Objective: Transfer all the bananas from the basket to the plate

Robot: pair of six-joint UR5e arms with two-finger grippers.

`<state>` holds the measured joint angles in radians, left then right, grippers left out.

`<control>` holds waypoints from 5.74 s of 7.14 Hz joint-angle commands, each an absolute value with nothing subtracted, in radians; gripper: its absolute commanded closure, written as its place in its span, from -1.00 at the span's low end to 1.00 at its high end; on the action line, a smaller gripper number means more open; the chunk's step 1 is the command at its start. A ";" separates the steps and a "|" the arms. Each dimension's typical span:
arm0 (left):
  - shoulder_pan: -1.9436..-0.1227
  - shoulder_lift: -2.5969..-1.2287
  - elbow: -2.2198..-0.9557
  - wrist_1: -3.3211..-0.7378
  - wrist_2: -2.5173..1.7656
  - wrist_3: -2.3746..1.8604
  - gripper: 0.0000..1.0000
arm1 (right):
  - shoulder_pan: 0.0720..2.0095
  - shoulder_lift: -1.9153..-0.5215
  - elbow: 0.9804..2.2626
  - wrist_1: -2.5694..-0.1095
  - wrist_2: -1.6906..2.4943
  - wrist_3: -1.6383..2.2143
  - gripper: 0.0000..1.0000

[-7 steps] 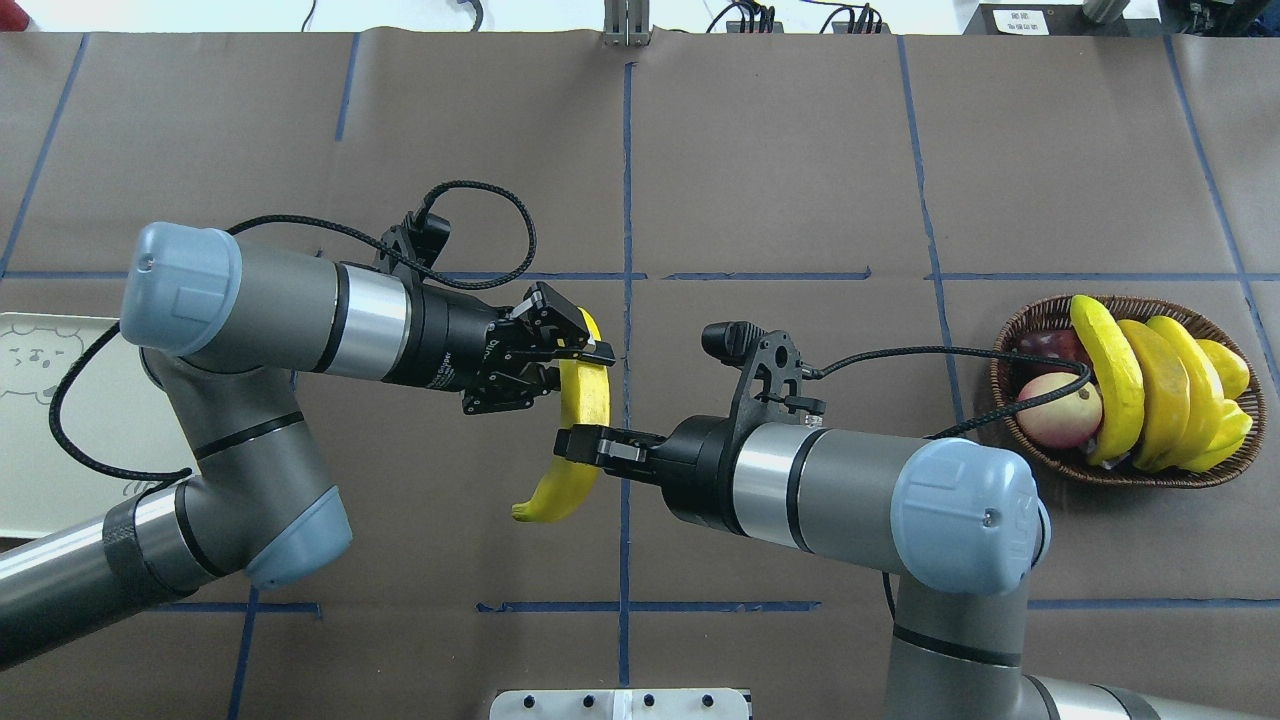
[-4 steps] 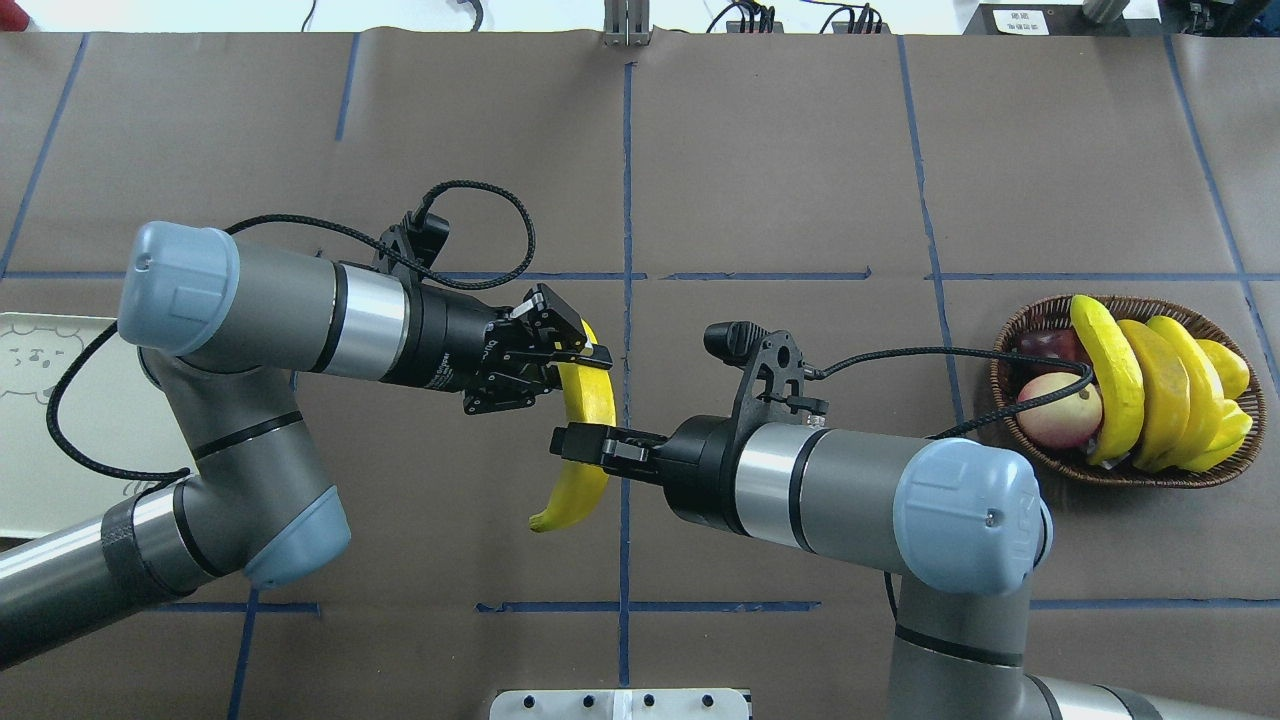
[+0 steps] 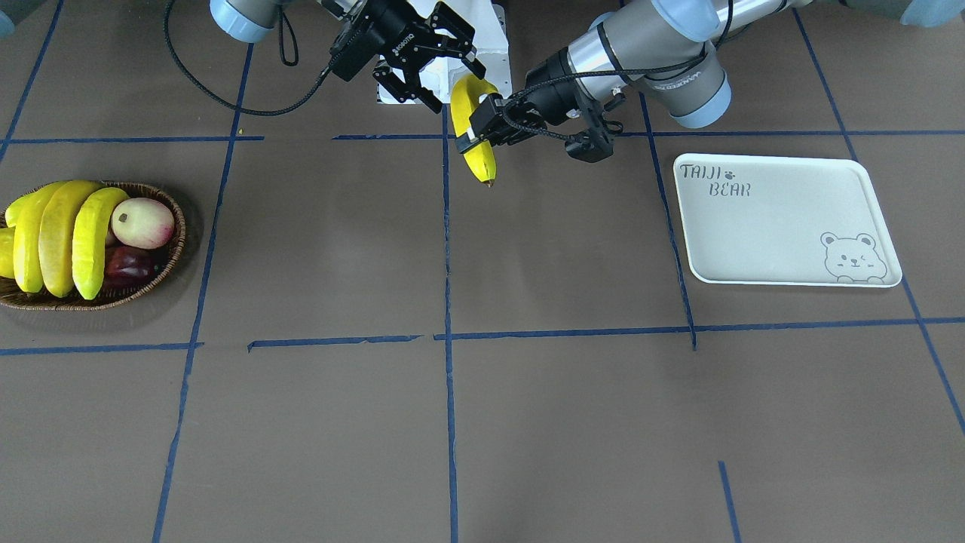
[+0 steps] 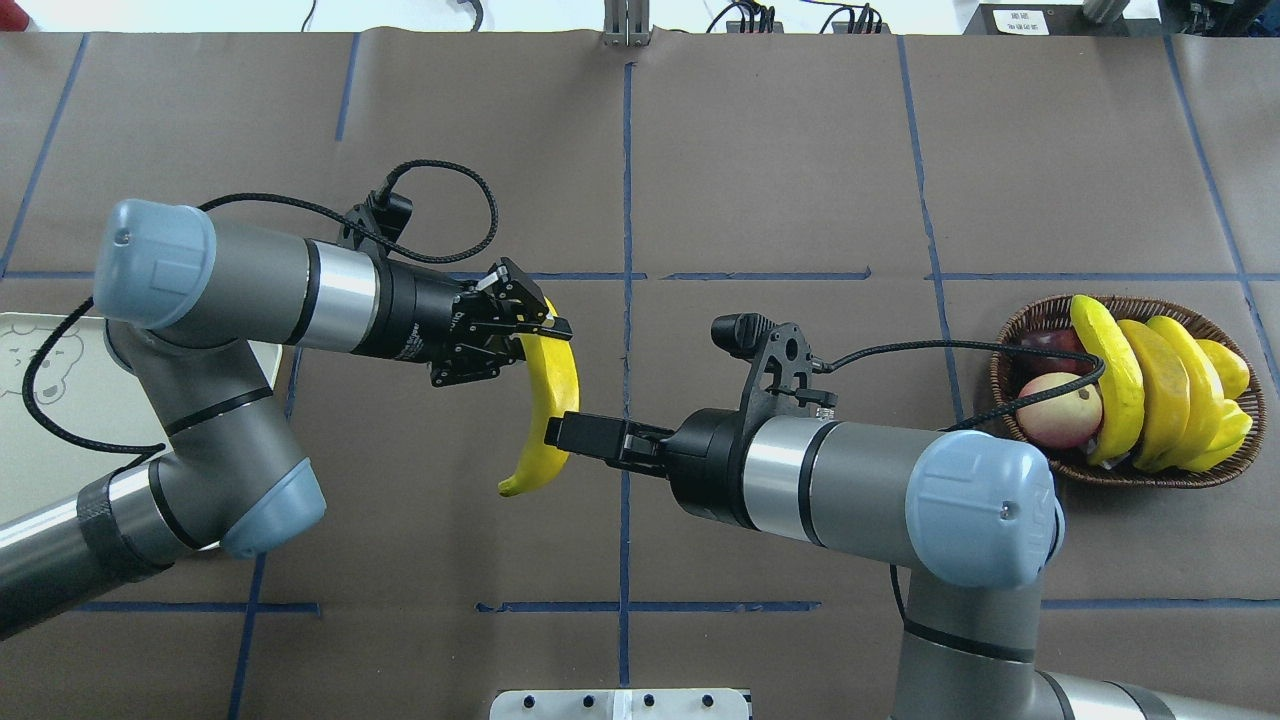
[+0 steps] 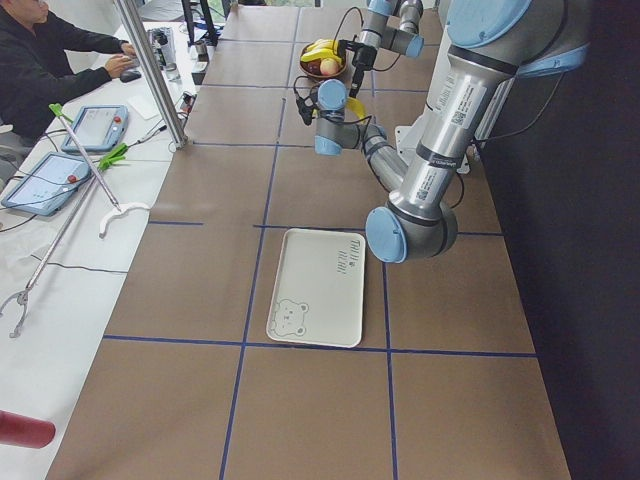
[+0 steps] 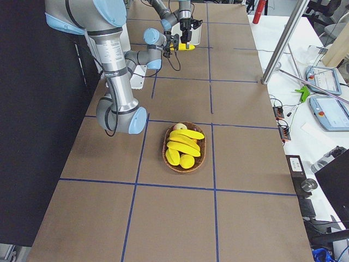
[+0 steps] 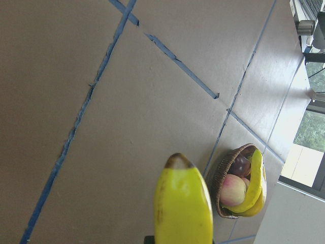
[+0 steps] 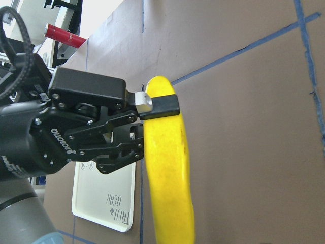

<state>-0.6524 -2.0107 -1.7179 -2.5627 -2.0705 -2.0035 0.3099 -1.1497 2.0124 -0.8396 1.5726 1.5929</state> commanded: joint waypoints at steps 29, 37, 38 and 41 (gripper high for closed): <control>-1.143 -1.557 -1.474 -2.507 -2.405 -1.094 -0.99 | 1.017 -1.792 1.988 -1.213 2.128 0.853 -0.51; -1.146 -1.555 -1.477 -2.508 -2.407 -1.094 -0.99 | 0.973 -1.787 1.962 -1.212 2.132 0.842 -0.06; -1.144 -1.555 -1.474 -2.508 -2.405 -1.094 -0.99 | 0.971 -1.787 1.962 -1.213 2.131 0.842 -0.06; -1.143 -1.559 -1.474 -2.508 -2.407 -1.095 -0.99 | 0.971 -1.792 1.967 -1.210 2.131 0.842 0.86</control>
